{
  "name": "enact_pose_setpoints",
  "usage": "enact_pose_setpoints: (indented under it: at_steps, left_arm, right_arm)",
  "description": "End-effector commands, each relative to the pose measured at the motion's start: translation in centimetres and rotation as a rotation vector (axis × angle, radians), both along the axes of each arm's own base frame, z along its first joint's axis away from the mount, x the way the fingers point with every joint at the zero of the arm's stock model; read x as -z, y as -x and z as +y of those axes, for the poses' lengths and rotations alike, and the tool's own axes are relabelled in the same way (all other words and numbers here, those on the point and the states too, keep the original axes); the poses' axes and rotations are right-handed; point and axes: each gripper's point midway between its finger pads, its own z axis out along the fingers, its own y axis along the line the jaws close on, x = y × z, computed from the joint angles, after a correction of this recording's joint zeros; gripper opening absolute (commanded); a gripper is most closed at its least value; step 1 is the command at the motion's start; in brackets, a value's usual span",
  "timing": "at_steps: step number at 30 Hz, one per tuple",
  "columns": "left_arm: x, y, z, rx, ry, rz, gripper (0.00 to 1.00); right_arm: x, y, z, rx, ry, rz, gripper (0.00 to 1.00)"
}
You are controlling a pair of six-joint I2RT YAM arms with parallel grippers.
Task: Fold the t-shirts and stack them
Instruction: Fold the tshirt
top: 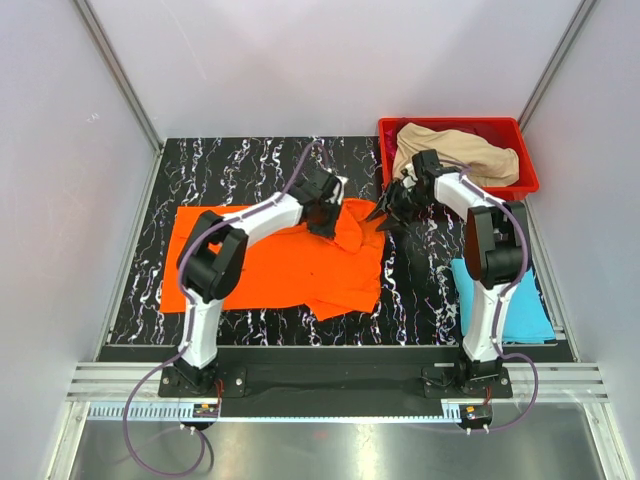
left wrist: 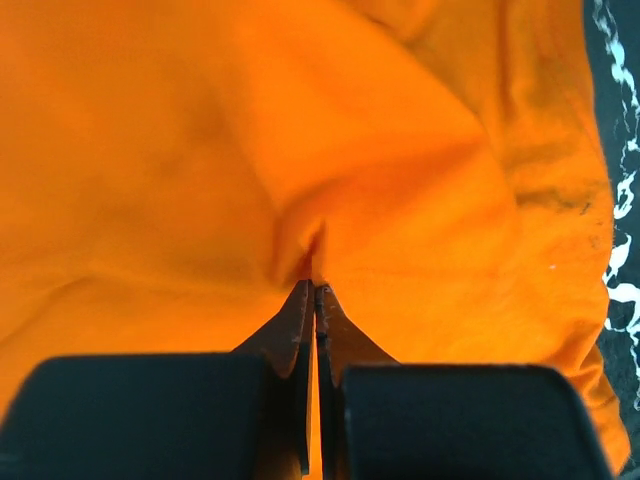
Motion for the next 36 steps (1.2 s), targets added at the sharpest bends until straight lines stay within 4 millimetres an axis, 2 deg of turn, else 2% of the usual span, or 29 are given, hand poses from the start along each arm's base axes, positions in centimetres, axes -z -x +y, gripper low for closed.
enact_pose_setpoints:
  at_steps: [1,6,9,11,16,19,27,31,36]
  left_arm:
    - [-4.6,-1.8,1.6,-0.042,0.086,-0.05,0.0]
    - [-5.1,-2.0,2.8,-0.073,0.134,-0.014,0.0]
    - [-5.2,-2.3,3.7,-0.091,0.141,-0.008,0.0]
    - [-5.2,-2.7,4.5,-0.109,0.133,0.001,0.0]
    - [-4.6,-3.5,6.4,-0.155,0.123,0.022,0.0]
    - [-4.3,-3.7,6.8,-0.164,0.115,0.033,0.0]
    - [-4.4,-4.1,7.5,-0.18,0.129,0.045,0.0]
    - [-4.6,-4.1,7.3,-0.17,0.142,0.046,0.0]
    - [-4.6,-3.9,7.2,-0.16,0.145,0.05,0.0]
  right_arm:
    - [-1.4,-3.1,1.4,0.044,-0.084,-0.054,0.5]
    - [-0.8,-4.3,3.1,0.08,-0.143,-0.018,0.47]
    - [0.0,-4.7,3.9,0.092,-0.157,-0.002,0.38]
    - [0.3,-4.9,4.5,0.112,-0.168,0.01,0.36]
    - [1.0,-4.8,5.3,0.124,-0.175,0.035,0.38]
    - [1.9,-4.4,5.6,0.122,-0.13,0.047,0.42]
    - [3.7,-3.0,5.4,0.092,0.174,-0.058,0.49]
    - [4.3,-3.5,4.8,0.135,0.216,-0.1,0.49]
    - [4.8,-4.5,5.0,0.141,0.229,-0.118,0.45]
